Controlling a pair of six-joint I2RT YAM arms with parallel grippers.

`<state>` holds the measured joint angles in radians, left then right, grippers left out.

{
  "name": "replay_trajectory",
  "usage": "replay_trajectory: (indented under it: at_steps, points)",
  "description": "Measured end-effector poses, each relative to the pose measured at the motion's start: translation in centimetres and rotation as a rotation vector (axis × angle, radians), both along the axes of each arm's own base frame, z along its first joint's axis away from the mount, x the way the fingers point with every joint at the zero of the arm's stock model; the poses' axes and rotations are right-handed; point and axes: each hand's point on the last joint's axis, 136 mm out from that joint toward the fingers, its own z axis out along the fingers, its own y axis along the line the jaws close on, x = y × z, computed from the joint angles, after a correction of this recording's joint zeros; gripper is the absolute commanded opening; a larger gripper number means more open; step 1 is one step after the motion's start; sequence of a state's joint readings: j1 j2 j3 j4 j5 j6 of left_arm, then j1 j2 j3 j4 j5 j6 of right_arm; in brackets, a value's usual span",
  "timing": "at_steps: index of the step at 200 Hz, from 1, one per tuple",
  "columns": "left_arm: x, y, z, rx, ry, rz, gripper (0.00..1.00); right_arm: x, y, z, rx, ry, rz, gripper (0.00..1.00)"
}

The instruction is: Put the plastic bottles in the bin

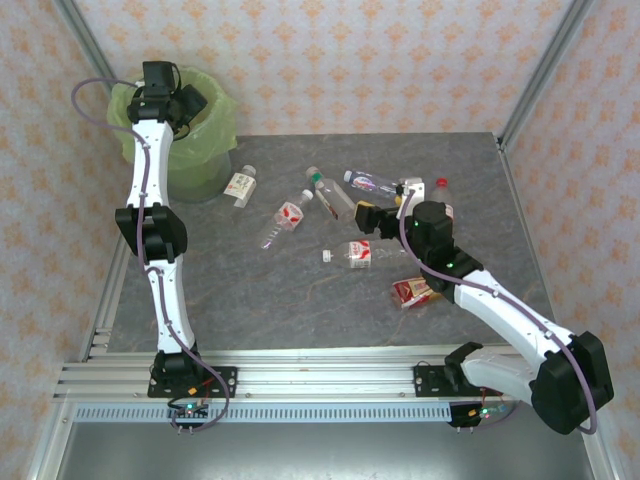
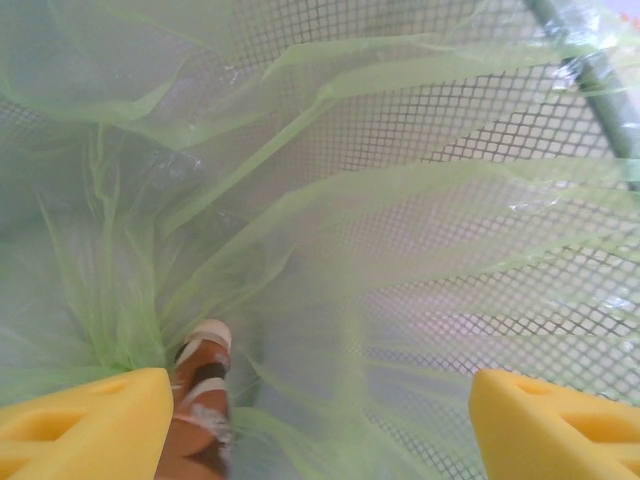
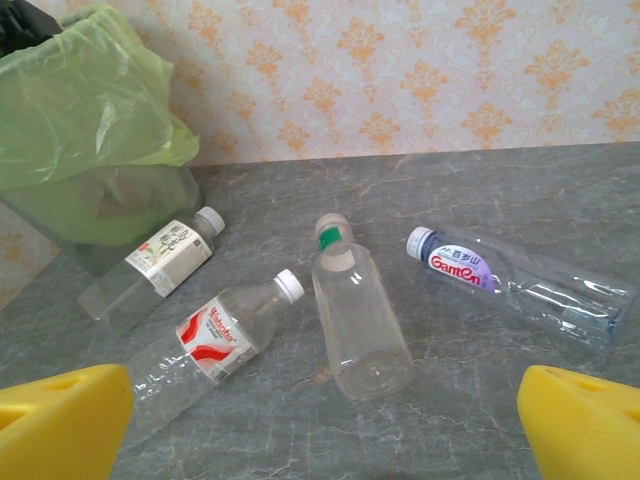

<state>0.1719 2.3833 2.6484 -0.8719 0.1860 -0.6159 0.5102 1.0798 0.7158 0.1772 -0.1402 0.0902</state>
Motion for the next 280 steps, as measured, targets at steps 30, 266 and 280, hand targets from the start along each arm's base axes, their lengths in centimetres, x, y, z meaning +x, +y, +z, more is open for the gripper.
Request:
replay_trajectory:
  at_steps: [30,266,280]
  points:
    - [-0.6,-0.5,2.4,0.006,-0.037,-0.032,0.82,0.1,-0.9,-0.6,-0.011,0.024,-0.052,0.99]
    - [-16.1,-14.9,12.6,0.001,-0.250,-0.393,1.00,0.8,-17.8,-16.7,-0.269,0.682,-0.520,0.97]
    - [-16.8,-15.1,11.7,-0.031,-0.239,-0.393,1.00,1.2,-17.8,-17.2,-0.282,0.702,-0.516,0.93]
